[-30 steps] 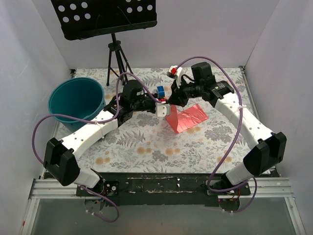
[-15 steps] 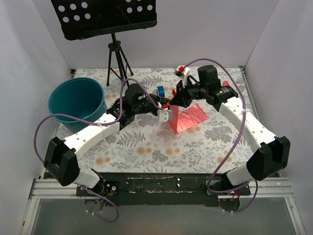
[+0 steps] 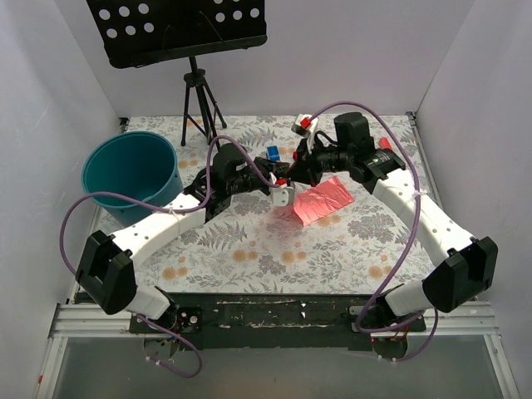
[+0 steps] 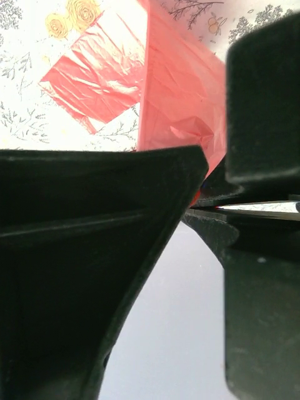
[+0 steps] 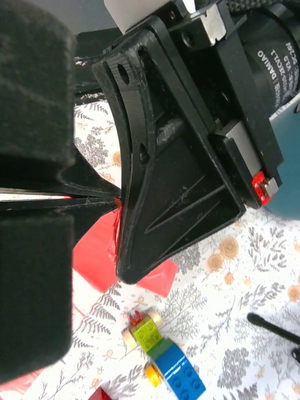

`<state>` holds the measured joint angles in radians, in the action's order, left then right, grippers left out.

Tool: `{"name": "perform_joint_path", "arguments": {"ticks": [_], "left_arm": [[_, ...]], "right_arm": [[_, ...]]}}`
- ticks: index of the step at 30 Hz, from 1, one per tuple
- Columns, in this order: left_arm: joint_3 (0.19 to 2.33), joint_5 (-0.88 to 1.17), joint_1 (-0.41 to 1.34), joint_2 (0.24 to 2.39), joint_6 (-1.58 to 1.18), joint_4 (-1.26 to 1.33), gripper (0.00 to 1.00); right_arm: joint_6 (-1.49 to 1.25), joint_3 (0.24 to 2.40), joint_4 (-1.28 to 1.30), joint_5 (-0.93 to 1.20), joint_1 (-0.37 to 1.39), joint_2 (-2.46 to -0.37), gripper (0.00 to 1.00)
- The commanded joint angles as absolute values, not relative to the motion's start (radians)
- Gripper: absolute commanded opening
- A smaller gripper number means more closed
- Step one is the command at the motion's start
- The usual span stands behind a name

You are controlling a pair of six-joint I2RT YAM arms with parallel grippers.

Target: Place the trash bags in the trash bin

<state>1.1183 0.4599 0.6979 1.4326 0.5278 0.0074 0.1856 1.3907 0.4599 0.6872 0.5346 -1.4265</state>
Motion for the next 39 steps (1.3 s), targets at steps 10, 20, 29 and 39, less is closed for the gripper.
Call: {"name": "perform_joint_path", "arguments": {"ticks": [10, 20, 29, 39], "left_arm": [[1.092, 0.557, 0.703, 1.359, 0.529, 0.034, 0.00], [1.117, 0.456, 0.703, 1.420, 0.529, 0.089, 0.00], [1.086, 0.502, 0.704, 1.376, 0.537, 0.069, 0.00], [1.109, 0.448, 0.704, 1.440, 0.528, 0.113, 0.00]], "right_arm": [[0.104, 1.399, 0.336, 0.641, 0.425, -1.454, 0.01], [0.083, 1.371, 0.322, 0.715, 0.492, -1.402, 0.01], [0.103, 1.436, 0.328, 0.695, 0.411, -1.486, 0.01], [0.060, 1.401, 0.321, 0.736, 0.460, -1.434, 0.01]]}}
